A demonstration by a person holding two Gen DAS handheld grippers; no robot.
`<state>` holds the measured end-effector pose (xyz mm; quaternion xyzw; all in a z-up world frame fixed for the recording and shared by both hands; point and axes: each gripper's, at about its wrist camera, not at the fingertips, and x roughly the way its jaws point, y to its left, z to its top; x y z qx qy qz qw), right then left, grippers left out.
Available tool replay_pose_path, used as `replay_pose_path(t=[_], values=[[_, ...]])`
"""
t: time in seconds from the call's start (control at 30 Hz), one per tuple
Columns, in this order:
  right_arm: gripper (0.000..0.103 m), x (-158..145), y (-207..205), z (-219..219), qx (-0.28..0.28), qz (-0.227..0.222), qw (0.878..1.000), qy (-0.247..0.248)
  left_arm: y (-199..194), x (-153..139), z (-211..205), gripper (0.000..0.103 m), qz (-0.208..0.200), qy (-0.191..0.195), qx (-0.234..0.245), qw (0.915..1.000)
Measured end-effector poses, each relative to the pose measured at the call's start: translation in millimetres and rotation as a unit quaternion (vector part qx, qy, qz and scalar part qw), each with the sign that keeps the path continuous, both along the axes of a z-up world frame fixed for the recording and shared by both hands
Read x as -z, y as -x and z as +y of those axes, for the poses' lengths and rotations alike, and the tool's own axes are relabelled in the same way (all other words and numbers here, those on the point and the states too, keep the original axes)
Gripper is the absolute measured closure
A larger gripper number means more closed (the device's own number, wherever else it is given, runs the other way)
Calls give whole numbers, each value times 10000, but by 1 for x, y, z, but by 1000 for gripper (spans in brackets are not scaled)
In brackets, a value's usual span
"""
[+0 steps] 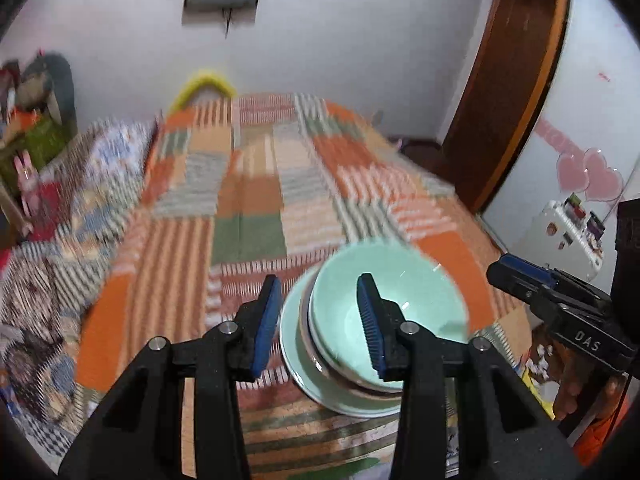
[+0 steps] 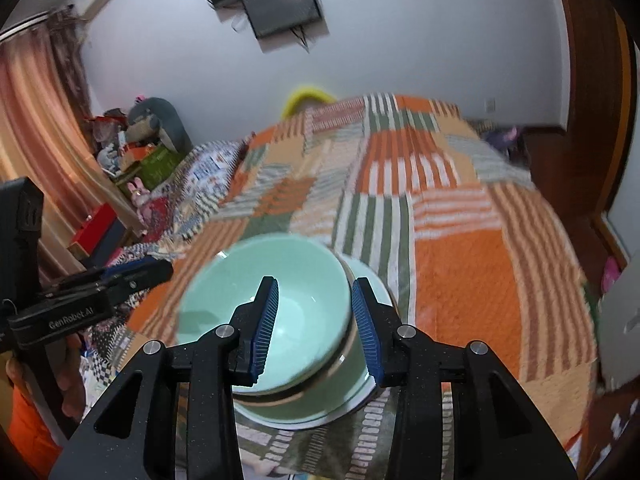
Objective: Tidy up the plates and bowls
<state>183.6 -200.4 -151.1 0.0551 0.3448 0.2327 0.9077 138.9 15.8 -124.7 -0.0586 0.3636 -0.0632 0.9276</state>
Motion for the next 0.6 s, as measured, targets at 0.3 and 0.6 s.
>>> replay_pose_path(t=[0.3, 0.6], values=[[60, -82, 47, -8, -84, -1367, 9902, -279, 58, -90, -14, 43, -1425, -108, -110, 9897], [40, -118, 82, -21, -61, -2106, 9761, -524, 96, -121, -19, 17, -2075, -205, -228, 9778]])
